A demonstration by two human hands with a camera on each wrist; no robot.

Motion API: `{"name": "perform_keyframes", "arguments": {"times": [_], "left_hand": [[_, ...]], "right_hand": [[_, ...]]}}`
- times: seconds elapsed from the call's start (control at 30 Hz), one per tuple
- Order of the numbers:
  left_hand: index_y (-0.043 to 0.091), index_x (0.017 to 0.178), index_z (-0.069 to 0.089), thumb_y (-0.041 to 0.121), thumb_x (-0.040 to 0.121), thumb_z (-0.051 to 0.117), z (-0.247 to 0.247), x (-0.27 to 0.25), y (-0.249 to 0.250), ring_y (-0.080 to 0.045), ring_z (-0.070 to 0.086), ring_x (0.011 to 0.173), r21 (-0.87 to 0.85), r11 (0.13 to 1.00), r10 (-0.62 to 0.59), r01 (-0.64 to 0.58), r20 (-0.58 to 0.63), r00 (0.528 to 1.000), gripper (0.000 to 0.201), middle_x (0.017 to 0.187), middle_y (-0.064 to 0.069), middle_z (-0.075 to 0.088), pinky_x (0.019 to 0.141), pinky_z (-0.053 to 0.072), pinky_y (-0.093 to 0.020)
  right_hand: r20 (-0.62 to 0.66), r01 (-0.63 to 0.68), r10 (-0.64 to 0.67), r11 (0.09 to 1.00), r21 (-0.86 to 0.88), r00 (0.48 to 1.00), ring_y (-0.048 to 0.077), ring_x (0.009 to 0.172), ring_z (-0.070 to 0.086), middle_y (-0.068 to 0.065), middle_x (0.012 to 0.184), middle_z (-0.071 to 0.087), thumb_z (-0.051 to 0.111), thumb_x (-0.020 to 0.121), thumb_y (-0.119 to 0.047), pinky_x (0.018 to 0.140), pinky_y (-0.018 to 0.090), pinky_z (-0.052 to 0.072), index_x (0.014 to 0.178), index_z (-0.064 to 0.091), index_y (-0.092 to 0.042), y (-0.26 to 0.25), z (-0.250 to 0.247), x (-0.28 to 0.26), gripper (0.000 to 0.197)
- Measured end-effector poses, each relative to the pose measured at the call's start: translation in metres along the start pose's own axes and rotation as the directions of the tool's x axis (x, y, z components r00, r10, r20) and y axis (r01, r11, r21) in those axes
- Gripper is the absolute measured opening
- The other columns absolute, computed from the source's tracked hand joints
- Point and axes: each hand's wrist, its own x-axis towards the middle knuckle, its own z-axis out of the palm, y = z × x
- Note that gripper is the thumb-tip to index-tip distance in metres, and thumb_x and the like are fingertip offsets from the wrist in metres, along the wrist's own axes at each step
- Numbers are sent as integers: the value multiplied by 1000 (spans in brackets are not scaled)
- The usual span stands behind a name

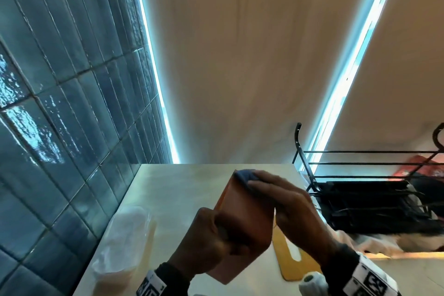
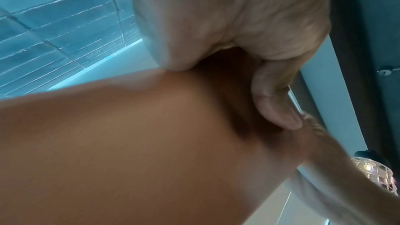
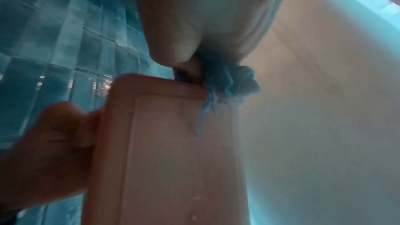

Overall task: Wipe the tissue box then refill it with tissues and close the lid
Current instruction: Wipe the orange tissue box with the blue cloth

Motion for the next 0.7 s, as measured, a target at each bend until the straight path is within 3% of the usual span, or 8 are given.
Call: {"name": "perform_keyframes", "arguments": {"times": [0.1,0.2,0.3,0.37,0.43,0.47,0.57,0.7], "left_hand": [[33,52,72,35,57,92,1,-2,5,0,64,56,-25,1000,-22,19,-115,993,21,53,23,67,57,47,-13],[24,34,57,41,77,72,4,-3,15,5,51,42,-160,984,-117,84,-213,970,48,36,18,49,50,36,-8],[13,55,61,53,80,67,2,-2,9,-6,57,57,-240,957,-183,163,-64,981,47,54,11,56,61,41,-21],[12,93,70,43,69,70,-2,-2,-2,-11,68,80,-233,948,-197,217,102,975,39,81,6,73,75,50,-27],[21,125,58,27,63,77,-3,-2,-13,-19,67,108,-221,934,-231,280,221,947,65,113,0,72,93,54,-38],[22,131,51,23,62,80,-2,-1,-15,-25,63,115,-209,928,-253,307,250,935,75,122,-4,68,99,53,-45],[19,129,55,8,60,80,-1,3,-18,-31,62,117,-222,913,-276,342,281,919,74,123,-9,68,101,49,-57],[13,117,67,-6,65,73,4,9,-18,-28,69,108,-243,900,-293,362,278,915,56,112,-8,75,98,52,-53]], "right_hand": [[-147,-252,280,950,184,949,1,106,65,-11,116,69,50,73,34,79,21,56,113,72,-27,7,5,-8,77],[-153,-380,533,749,542,832,15,61,66,6,77,75,41,82,32,52,23,52,100,76,-28,6,9,-20,72],[-201,-342,589,676,653,783,16,77,73,-1,87,79,41,87,28,65,25,61,88,80,-33,2,10,-26,72],[-227,-299,576,674,676,786,14,88,74,-6,91,79,43,86,28,74,24,61,84,80,-38,-3,9,-29,76],[-245,-236,535,675,699,809,7,90,74,-10,93,79,50,83,26,75,18,59,85,80,-36,-12,7,-32,69],[-260,-203,484,711,673,836,4,94,73,-11,96,78,56,80,21,78,15,57,88,80,-33,-16,7,-35,60],[-263,-187,385,809,557,885,5,110,67,-12,112,74,60,74,12,91,15,52,102,76,-33,-17,12,-47,55],[-224,-169,328,833,527,918,11,115,65,-7,116,73,65,78,7,95,16,50,105,76,-23,-15,20,-65,41]]}}
